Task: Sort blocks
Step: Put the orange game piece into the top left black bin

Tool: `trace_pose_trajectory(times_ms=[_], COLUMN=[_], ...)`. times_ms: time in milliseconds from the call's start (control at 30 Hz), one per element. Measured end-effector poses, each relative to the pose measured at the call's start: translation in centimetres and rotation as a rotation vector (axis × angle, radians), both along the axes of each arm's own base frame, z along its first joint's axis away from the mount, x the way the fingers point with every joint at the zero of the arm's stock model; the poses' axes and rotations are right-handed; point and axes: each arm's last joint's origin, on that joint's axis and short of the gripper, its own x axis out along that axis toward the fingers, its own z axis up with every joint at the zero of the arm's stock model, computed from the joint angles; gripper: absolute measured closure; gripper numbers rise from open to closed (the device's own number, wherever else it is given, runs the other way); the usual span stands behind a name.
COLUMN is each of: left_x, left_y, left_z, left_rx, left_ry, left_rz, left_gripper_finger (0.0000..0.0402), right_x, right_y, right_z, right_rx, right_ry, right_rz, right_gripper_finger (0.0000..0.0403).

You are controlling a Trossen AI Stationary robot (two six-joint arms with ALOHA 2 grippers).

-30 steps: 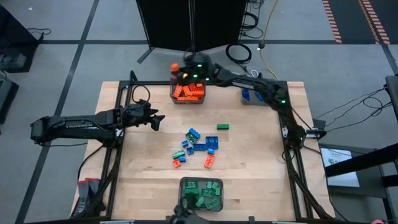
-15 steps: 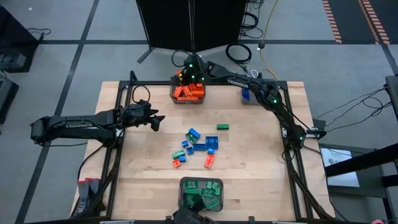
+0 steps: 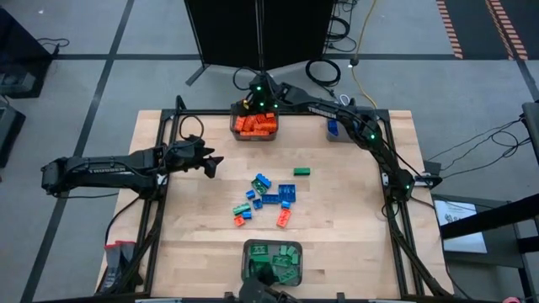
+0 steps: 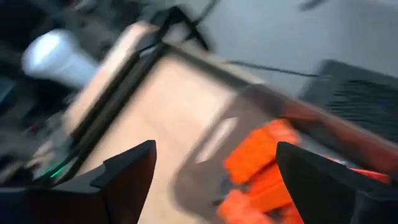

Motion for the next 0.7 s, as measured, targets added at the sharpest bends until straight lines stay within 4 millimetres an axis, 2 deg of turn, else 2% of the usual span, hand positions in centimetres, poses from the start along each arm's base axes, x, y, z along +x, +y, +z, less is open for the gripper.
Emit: trace_pose_trajectory(times_ms=[100,167,267,333,467,600,700], left_x=[0.0,0.0,0.0,-0.1,-0.2,-0.2,-0.2], left_y=[0.0,-0.1,-0.1,-0.2,-0.2,-0.2,-0.2], left_z=[0.0,0.0,-0.1,-0.3,-0.4,-0.4,-0.4], left_rx=[-0.01,-0.017,-0.024,-0.03,-0.03,-0.022,-0.018], left_ry=[-0.002,-0.002,0.009,0.024,0.042,0.046,0.053], left_rz=[-0.015,-0.025,-0.031,-0.034,-0.041,-0.045,-0.055], left_gripper_finger=[0.0132,0.0132,0.0132,0.0132,0.0132,0.0132,0.0132], right_x=[-0.3,-0.6,-1.9,-3.8,-7.3,-8.1,-9.8], right_y=[0.5,1.6,5.4,9.0,15.1,19.4,22.5], right_z=[1.5,3.4,5.9,6.5,5.5,3.8,1.7], right_rx=[-0.009,-0.016,0.079,0.119,0.046,0.013,-0.107], right_ry=[-0.056,-0.126,-0.16,-0.045,0.425,0.374,0.409], right_rz=[0.223,0.444,0.804,0.995,1.262,1.314,1.346], right_gripper_finger=[0.008,0.0087,0.0096,0.0101,0.0103,0.0103,0.0103])
